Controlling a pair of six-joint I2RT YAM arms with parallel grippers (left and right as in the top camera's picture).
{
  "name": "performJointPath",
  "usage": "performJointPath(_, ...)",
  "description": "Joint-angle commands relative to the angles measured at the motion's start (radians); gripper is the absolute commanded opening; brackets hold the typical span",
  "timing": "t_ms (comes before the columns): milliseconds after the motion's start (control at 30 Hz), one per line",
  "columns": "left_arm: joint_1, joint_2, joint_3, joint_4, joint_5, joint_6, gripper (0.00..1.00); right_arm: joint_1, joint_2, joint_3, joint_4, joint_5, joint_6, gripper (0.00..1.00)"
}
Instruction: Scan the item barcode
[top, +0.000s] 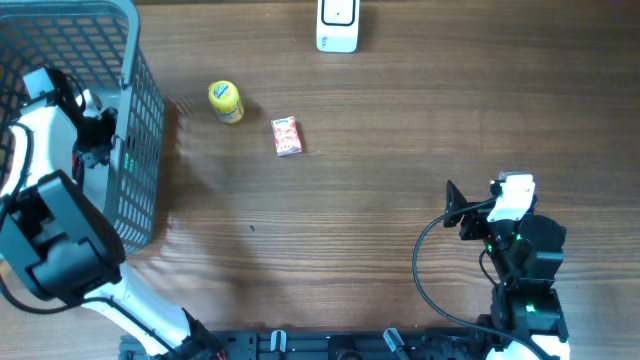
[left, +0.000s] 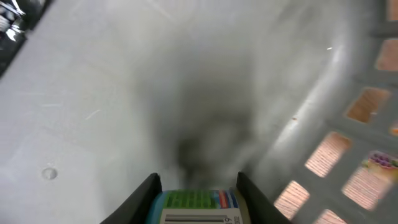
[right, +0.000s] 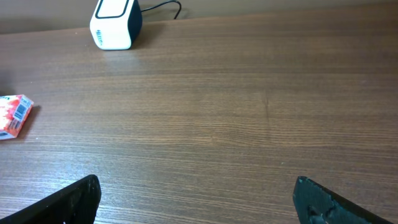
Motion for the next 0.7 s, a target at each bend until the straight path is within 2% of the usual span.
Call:
performJointPath(0,-0.007,-0.067,0.014,0.005,0.016,-0.002,0.32,-0.003,0.0,0.02,0.005,0.013,-0.003,1.0)
performJointPath(667,-0.007,-0.382,0.014,0.079,0.016,-0.003,0.39,-0.003,0.0,0.02,0.005,0.009,-0.002,1.0)
